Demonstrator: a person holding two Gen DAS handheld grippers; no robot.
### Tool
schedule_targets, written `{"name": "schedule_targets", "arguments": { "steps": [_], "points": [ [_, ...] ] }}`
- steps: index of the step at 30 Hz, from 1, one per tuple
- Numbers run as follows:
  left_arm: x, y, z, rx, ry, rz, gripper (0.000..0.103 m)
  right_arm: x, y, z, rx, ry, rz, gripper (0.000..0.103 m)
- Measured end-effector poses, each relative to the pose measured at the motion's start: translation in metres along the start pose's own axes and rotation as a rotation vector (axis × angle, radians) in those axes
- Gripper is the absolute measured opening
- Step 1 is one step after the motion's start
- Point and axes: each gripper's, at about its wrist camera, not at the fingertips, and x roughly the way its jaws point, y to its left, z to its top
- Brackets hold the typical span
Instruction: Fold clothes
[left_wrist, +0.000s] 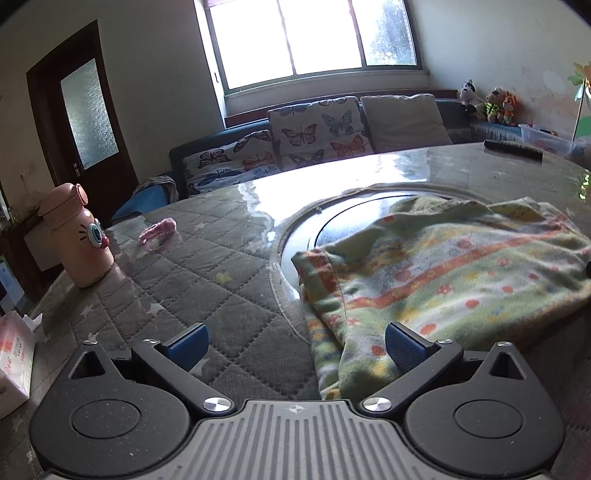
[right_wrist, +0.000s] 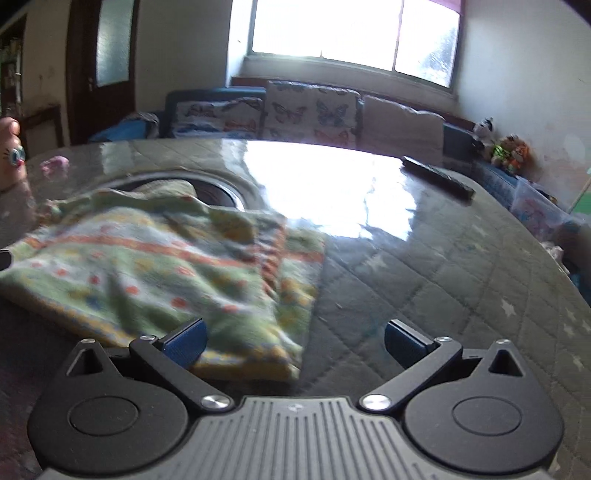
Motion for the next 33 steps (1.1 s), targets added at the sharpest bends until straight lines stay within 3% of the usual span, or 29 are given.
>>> {"name": "schedule_targets", "arguments": {
  "steps": [4,10,20,23,29,33],
  "points": [
    [-0.007,0.0,0.004,-0.001,-0.019,-0.005,0.103,-0.005,-0.01,0.002,0.04,-0.003,0.0,0.103],
    [-0.019,-0.01,0.016,-0.009,-0.055,-0.079,0.103,-0.011,-0.002,0.01,0.026,-0.037,0.03,0.103],
    [-0.008,-0.033,0.008,0.077,-0.019,-0.105,0.103,-0.009,0.06,0.035,-0.105,-0.096,0.206,0.103],
    [-0.005,-0.034,0.005,0.087,-0.013,-0.105,0.103,-0.004,0.081,0.04,-0.16,-0.098,0.254,0.103],
    [-0.002,-0.032,0.002,0.076,-0.006,-0.122,0.103,0.011,0.102,0.033,-0.257,-0.064,0.265,0.103],
    [-0.001,-0.031,0.0,0.065,-0.005,-0.132,0.103,0.016,0.1,0.027,-0.244,-0.036,0.278,0.103]
  ]
}}
